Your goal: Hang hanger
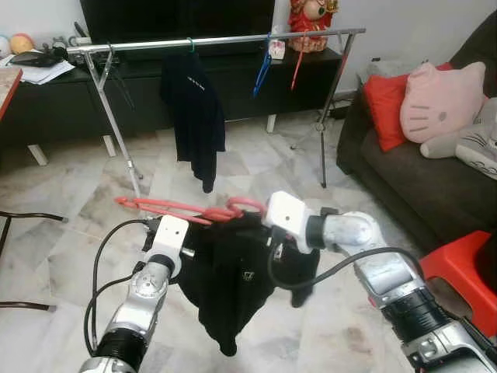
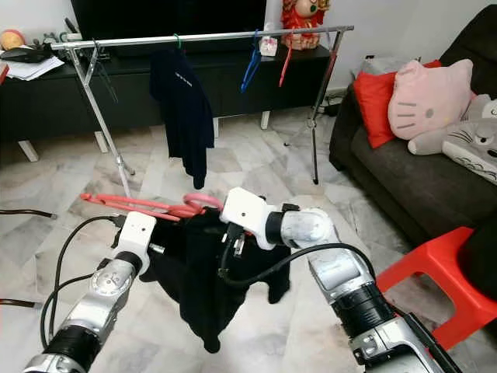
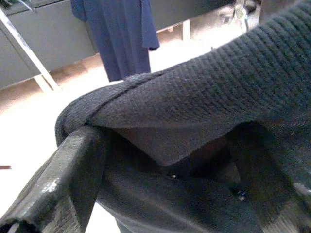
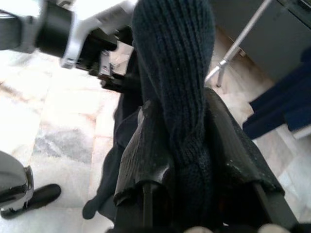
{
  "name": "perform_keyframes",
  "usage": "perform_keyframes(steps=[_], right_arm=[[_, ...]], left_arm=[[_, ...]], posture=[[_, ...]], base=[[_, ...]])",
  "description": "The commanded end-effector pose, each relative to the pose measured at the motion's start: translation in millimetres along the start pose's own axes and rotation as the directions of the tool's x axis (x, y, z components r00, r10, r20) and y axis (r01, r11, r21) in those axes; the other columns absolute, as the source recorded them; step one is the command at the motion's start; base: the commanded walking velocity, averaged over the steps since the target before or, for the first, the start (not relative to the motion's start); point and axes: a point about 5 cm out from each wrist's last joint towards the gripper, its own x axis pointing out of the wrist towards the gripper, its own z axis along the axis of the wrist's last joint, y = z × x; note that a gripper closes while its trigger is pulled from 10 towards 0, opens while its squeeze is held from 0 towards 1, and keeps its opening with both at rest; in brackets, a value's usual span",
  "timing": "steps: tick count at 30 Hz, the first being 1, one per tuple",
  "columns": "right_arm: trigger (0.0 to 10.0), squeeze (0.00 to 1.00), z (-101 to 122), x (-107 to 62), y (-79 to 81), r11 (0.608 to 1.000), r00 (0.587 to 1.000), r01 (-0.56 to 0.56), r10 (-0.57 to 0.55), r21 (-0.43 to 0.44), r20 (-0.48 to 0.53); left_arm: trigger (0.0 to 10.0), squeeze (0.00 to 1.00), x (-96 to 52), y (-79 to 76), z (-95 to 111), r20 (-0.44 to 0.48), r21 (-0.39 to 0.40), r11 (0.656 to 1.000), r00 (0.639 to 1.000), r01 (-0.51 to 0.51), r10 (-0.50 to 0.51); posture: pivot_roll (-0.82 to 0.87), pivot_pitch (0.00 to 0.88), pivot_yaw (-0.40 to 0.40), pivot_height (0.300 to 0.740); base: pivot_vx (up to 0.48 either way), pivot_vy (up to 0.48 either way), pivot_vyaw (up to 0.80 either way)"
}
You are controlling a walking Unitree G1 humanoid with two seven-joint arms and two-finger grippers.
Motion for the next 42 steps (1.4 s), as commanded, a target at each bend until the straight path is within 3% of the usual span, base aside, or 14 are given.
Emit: perform_keyframes(steps=[1,7,12,14,16,17,20,23,26,30,32,34,38,42], right_arm=[[0.0,0.0,-7,-12.8,-9.7,0.997,0.998,0.064,-0.064,0.044,-0.005],[0.0,0.0,-20,-22.9,-11.0,0.995,0.996,0.082,-0.078,0.065,-0.049],[0.0,0.0,-23,-23.2,-10.5,0.994,0.996,0.08,-0.076,0.074,-0.053],[0.0,0.0,-23,-21.0,-9.8,0.994,0.996,0.079,-0.075,0.076,-0.053],[0.0,0.0,-22,-19.5,-8.8,0.994,0.997,0.071,-0.068,0.078,-0.045],[0.0,0.0,-18,-17.8,-8.2,0.994,0.998,0.064,-0.062,0.088,-0.024],[0.0,0.0,-17,-17.2,-7.7,0.995,0.998,0.056,-0.054,0.083,-0.019],[0.0,0.0,-16,-17.4,-7.5,0.997,0.998,0.05,-0.048,0.067,-0.03],[0.0,0.0,-14,-16.2,-8.2,0.997,0.999,0.038,-0.037,0.06,-0.024],[0.0,0.0,-12,-14.7,-8.6,0.998,0.999,0.035,-0.034,0.055,-0.019],[0.0,0.0,-8,-13.7,-8.9,0.998,1.0,0.027,-0.027,0.049,-0.009],[0.0,0.0,-7,-13.1,-9.2,0.999,1.0,0.025,-0.025,0.047,-0.006],[0.0,0.0,-3,-9.5,-10.2,0.999,1.0,0.016,-0.016,0.037,0.002],[0.0,0.0,6,-0.5,-6.6,1.0,0.999,-0.013,0.012,0.027,0.036]], left_arm=[[10.0,0.0,-1.9,4.5,0,0.006,-0.038,0.999,1.0,-0.029,0.029],[10.0,0.0,-2.4,4.1,0,-0.002,0.024,1.0,1.0,0.003,-0.003],[10.0,0.0,-4.9,-4.6,1,0.004,-0.007,0.994,0.994,0.11,-0.11],[10.0,0.0,-7.4,-13.1,-5,-0.035,-0.062,0.977,0.977,0.206,-0.209],[10.0,0.0,-12.2,-22.7,-10,-0.06,-0.156,0.938,0.945,0.309,-0.321],[10.0,0.0,-21.8,-33.1,-17,-0.097,-0.183,0.879,0.882,0.44,-0.461],[10.0,0.0,-28.1,-34.7,-22,-0.121,-0.144,0.86,0.854,0.489,-0.506],[10.0,0.0,-31.9,-32.0,-24,-0.124,-0.146,0.85,0.843,0.506,-0.523],[10.0,0.0,-28.8,-25.0,-20,-0.105,-0.078,0.885,0.879,0.459,-0.465],[10.0,0.0,-28.2,-23.6,-16,-0.086,-0.051,0.896,0.892,0.44,-0.443],[10.0,0.0,-28.0,-22.8,-13,-0.069,0.009,0.91,0.909,0.414,-0.412],[10.0,0.0,-29.2,-23.5,-13,-0.063,0.023,0.907,0.907,0.419,-0.417],[10.0,0.0,-37.0,-31.8,-17,-0.077,0.07,0.86,0.862,0.505,-0.5],[10.0,0.0,-34.2,-30.2,-17,-0.097,0.109,0.863,0.869,0.494,-0.485]], posture=[[-0.08,0.0,-0.077,0.74],[-0.09,0.0,-0.08,0.74],[-0.08,0.0,-0.08,0.74],[-0.08,0.0,-0.08,0.74],[-0.08,0.0,-0.08,0.74],[-0.08,0.0,-0.08,0.74],[-0.08,0.0,-0.078,0.74],[-0.08,0.0,-0.079,0.74],[-0.08,0.0,-0.079,0.74],[-0.08,0.0,-0.079,0.74],[-0.08,0.0,-0.085,0.74],[-0.08,0.0,-0.085,0.74],[-0.08,0.0,-0.087,0.74],[-0.08,0.0,-0.087,0.74]], base=[[0.0,0.0,0.0],[0.0,0.0,0.0],[0.0,0.0,0.0],[0.0,0.0,0.0],[0.0,0.0,0.0],[0.0,0.0,0.0],[0.0,0.0,0.0],[0.0,0.0,0.0],[0.0,0.0,0.0],[0.0,0.0,0.0],[0.0,0.0,0.0],[0.0,0.0,0.0],[0.0,0.0,0.0],[0.0,0.0,0.0]])
